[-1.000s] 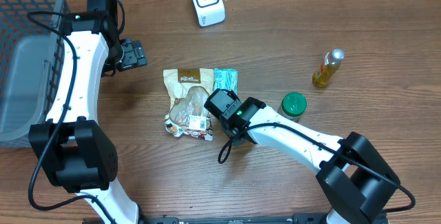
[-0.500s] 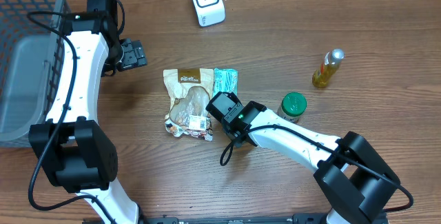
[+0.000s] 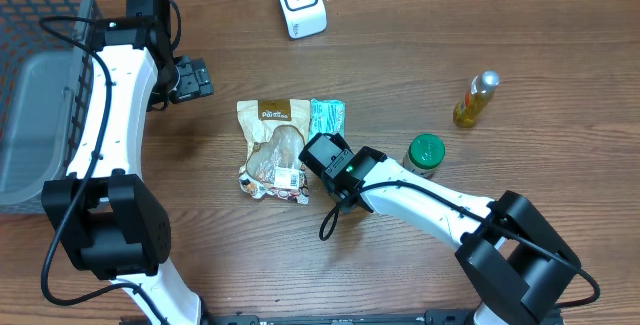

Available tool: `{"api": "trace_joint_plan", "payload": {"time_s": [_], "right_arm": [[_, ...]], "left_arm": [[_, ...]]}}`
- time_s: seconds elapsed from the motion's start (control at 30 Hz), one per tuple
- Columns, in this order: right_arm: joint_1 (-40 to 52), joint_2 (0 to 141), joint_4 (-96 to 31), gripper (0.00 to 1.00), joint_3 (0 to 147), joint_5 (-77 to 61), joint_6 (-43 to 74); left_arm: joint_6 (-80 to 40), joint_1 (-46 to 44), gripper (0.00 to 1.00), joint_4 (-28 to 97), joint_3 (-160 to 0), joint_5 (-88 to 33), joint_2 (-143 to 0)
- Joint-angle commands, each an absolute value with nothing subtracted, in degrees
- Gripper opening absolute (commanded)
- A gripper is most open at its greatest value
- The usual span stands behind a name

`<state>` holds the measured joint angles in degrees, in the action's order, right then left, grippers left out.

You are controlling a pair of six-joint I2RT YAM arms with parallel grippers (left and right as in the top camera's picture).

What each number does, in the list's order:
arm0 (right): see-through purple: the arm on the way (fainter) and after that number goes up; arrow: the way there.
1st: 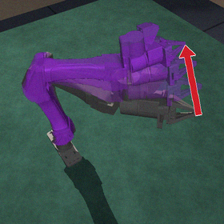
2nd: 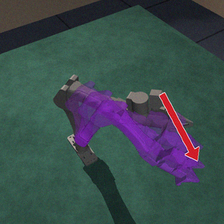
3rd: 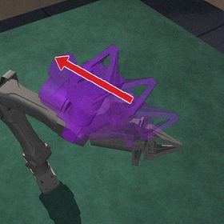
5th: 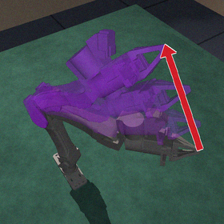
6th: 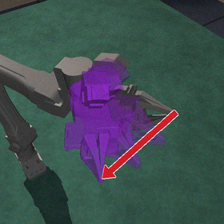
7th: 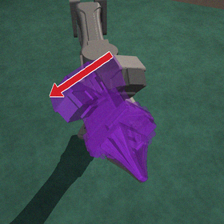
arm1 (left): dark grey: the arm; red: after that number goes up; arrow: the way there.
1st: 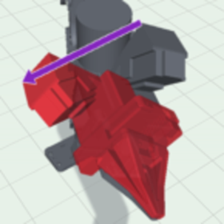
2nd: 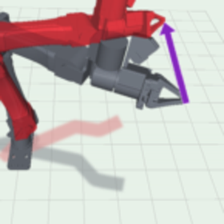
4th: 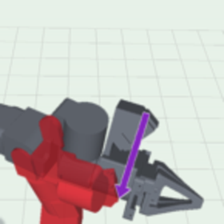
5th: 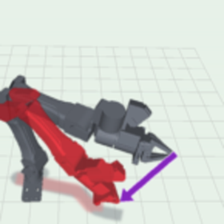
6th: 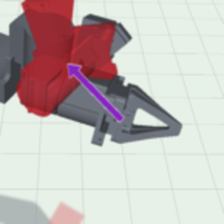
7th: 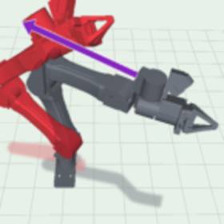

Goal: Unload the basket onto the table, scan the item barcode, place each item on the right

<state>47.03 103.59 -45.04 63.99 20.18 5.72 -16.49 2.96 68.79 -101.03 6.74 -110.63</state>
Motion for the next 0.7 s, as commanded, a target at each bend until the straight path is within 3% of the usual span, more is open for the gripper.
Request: {"api": "trace_joint_plan", "payload": {"time_s": [0.0,0.67], "right_arm": [[47.13,103.63,-44.88,0.33,63.68,20.97,5.50],[47.13,103.63,-38.28,0.33,57.76,20.97,5.52]], "left_arm": [[-16.27,2.20,0.99,68.75,-101.95,7.46,-109.73],[-16.29,2.22,1.00,68.75,-101.95,7.46,-109.73]]}}
